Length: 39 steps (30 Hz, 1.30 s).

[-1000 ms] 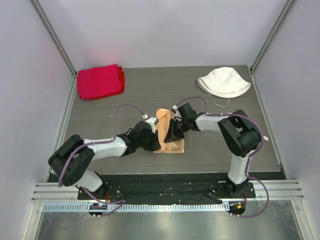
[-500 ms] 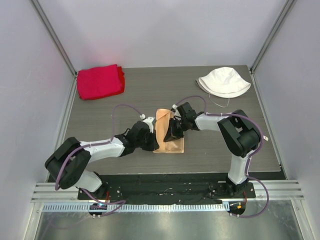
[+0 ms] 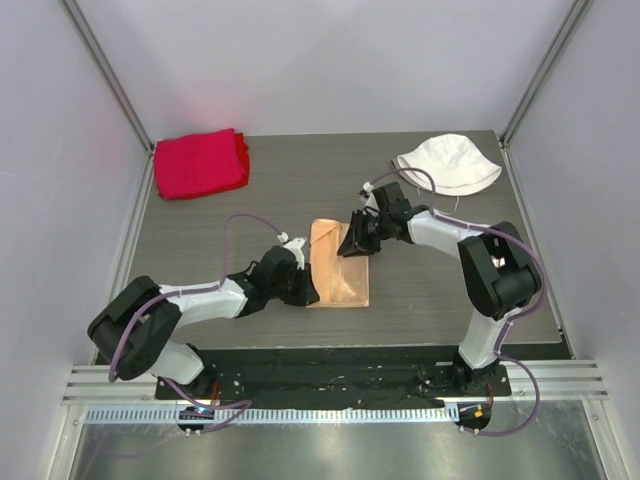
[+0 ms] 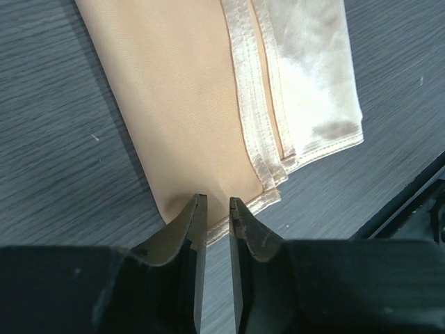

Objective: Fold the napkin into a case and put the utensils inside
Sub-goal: Smooth out the 2/3-rectangle-folded napkin at the center of the board.

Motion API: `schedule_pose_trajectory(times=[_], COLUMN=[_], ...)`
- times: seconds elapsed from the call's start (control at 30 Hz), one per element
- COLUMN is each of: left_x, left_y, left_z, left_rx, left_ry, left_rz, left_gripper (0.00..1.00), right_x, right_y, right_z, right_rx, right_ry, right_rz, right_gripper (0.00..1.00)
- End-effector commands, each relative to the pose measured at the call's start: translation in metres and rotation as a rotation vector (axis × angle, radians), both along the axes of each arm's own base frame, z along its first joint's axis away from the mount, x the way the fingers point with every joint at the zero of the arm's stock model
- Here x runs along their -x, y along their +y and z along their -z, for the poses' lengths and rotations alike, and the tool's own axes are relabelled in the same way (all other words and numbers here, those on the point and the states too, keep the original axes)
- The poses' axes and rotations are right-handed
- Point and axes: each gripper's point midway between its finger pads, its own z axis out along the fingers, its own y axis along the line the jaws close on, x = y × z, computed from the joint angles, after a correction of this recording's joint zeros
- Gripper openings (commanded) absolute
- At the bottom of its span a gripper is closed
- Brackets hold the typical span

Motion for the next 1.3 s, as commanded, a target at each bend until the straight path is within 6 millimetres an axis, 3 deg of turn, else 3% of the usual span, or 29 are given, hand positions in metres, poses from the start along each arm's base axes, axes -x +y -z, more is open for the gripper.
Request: schedule_pose_trajectory(times=[0.0, 0.13, 0.27, 0.4, 0.5, 0.57, 0.63, 0.7, 0.87, 1.0, 1.07, 1.13, 1.27], left_x=[-0.010, -0.011, -0.012, -0.012, 0.003, 0.003, 0.003, 0.002, 0.009, -0.010, -0.016, -0.017, -0.016], left_y=[-0.001, 0.003, -0.004, -0.019, -0.038, -0.040, -0.036, -0.035, -0.027, -0.008, 0.006, 0.002, 0.000], left_z=[-0.038, -0.057, -0.068, -0.055, -0.046, -0.042, -0.036, -0.037, -0.053, -0.063, -0.056, -0.060, -0.048], left_rx=[-0.001, -0.008, -0.043, -0.166, -0.214, -0.229, -0.243, -0.229, -0.101, 0.048, 0.089, 0.142, 0.165], left_ry=[-0.071, -0.121, -0.207, -0.230, -0.250, -0.251, -0.240, -0.242, -0.235, -0.203, -0.154, -0.151, -0.131], left_rz=[0.006, 0.022, 0.049, 0.053, 0.123, 0.125, 0.097, 0.074, 0.039, -0.050, -0.093, -0.087, -0.091], left_gripper=[0.28, 0.31, 0.35, 0.35, 0.35, 0.35, 0.29, 0.22, 0.18, 0.14, 0.12, 0.11, 0.10], right_x=[-0.008, 0.005, 0.020, 0.032, 0.042, 0.049, 0.051, 0.054, 0.040, 0.033, 0.026, 0.019, 0.012], right_y=[-0.035, -0.057, -0.054, -0.051, -0.043, -0.038, -0.033, -0.026, 0.001, 0.029, 0.045, 0.062, 0.075], right_z=[-0.022, -0.014, -0.015, -0.011, -0.009, -0.005, -0.003, -0.004, -0.014, -0.014, -0.010, -0.014, -0.014], right_rx=[0.047, 0.088, 0.049, 0.033, 0.013, 0.004, -0.015, -0.026, -0.101, -0.126, -0.144, -0.182, -0.233], right_ry=[-0.083, -0.068, -0.034, -0.012, 0.004, 0.012, 0.018, 0.014, -0.027, -0.041, -0.035, -0.046, -0.042], right_rz=[0.054, 0.085, 0.070, 0.060, 0.039, 0.027, 0.016, 0.001, -0.029, -0.078, -0.097, -0.122, -0.126], right_gripper=[0.30, 0.33, 0.30, 0.17, 0.11, 0.07, 0.05, 0.05, 0.05, 0.09, 0.09, 0.09, 0.08])
